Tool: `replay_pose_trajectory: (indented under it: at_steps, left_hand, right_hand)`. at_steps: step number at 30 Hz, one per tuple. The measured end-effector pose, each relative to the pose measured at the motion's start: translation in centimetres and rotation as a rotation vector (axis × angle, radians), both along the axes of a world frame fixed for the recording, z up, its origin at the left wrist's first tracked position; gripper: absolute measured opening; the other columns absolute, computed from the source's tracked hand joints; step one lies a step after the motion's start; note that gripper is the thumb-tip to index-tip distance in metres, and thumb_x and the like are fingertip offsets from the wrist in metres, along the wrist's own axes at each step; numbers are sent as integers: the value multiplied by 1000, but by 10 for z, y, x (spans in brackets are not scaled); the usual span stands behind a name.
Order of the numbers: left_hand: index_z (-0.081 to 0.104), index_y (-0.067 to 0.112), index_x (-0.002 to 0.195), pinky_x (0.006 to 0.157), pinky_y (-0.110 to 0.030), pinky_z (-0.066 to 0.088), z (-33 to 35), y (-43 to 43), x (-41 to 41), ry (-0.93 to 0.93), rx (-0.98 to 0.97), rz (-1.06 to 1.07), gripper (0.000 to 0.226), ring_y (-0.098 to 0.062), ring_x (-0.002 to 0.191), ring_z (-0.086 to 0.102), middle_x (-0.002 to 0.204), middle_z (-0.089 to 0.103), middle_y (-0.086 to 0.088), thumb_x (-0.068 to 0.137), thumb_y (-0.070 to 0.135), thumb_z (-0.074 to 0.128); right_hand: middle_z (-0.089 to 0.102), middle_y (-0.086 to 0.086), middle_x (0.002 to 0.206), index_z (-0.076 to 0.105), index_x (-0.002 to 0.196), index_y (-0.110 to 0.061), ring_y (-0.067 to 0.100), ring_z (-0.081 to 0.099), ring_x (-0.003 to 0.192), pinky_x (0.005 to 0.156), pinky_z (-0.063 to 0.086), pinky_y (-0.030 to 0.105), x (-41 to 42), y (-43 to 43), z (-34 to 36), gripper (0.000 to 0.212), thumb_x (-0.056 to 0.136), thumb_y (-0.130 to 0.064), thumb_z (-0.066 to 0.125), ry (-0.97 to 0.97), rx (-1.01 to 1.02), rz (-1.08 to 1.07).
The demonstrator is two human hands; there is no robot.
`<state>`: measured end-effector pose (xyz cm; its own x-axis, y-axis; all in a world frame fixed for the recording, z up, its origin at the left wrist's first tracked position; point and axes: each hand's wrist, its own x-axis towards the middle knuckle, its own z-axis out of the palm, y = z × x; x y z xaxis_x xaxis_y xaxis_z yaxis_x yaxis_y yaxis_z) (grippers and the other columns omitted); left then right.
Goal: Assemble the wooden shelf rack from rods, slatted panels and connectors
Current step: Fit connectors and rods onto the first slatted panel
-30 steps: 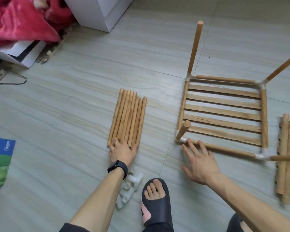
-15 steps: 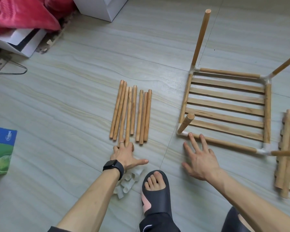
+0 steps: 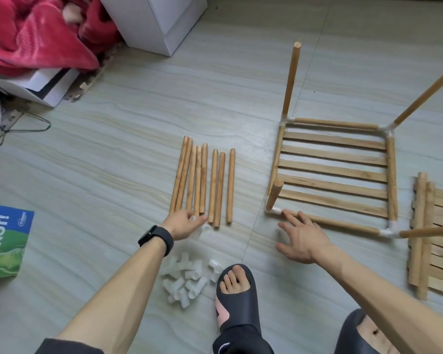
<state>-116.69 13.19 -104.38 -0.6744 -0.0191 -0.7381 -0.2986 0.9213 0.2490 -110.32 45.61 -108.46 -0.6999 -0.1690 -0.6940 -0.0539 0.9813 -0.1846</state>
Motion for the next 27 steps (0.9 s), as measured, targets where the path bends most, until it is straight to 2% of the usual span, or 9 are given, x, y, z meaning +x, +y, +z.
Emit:
replay_pose_trajectory:
  at_steps: [2,4,7,9,11,15,18,23,27]
  left_hand:
    - [64,3,117,80,-35,53,32,9,-15,43,196,158,69,-18,96,74,116,70,-14,94,67,48]
    - [65,9,96,72,-30,52,68,28,-24,110,365,261,63,-9,73,75,92,71,-5,92,69,50]
    - [69,10,95,72,-28,55,115,64,-28,211,547,285,70,-9,72,74,84,75,-2,86,76,48]
    - [69,9,98,71,-27,54,142,89,-24,246,629,264,77,-9,71,74,80,77,-2,84,80,44]
    - [70,9,91,70,-27,55,164,112,-19,279,666,235,81,-9,65,72,71,76,-1,81,84,41]
    - [67,13,67,58,-26,46,202,148,-11,371,630,153,81,-8,47,57,52,63,1,84,87,37]
    - [59,16,58,53,-26,41,229,167,-12,413,621,127,78,-13,44,50,48,55,2,89,82,34]
    - [54,17,61,41,-18,35,267,179,-20,367,621,140,67,-10,36,44,41,46,7,95,73,36]
    - [55,16,65,51,-24,37,280,189,-17,368,674,186,64,-14,45,48,45,51,7,100,64,31]
  right_hand:
    - [35,4,164,38,156,-23,27,36,148,117,37,42,-13,4,24,70,96,-58,51,-28,-117,-138]
    - [57,1,147,48,148,-22,22,55,131,108,45,37,-20,7,53,63,96,-57,55,-7,-265,-284]
    - [70,-5,126,62,132,-22,15,66,112,100,52,36,-22,8,103,50,95,-55,59,114,-468,-419]
    - [73,-8,114,68,120,-21,12,69,103,96,54,35,-19,9,137,37,96,-49,62,211,-620,-493]
    - [74,-8,104,71,114,-23,12,72,94,82,54,27,-15,10,172,26,96,-42,65,291,-741,-561]
    - [74,1,110,65,122,-25,16,76,85,63,50,15,-8,11,239,27,96,-32,69,311,-952,-637]
    - [73,1,113,58,131,-28,16,76,84,69,53,22,-8,14,283,37,96,-33,70,374,-1005,-581]
    - [63,-8,115,37,150,-39,10,76,87,78,59,26,-11,20,327,66,93,-40,71,516,-934,-481]
    - [68,-4,106,53,139,-29,9,75,78,71,61,24,-15,19,338,55,90,-46,72,701,-887,-474]
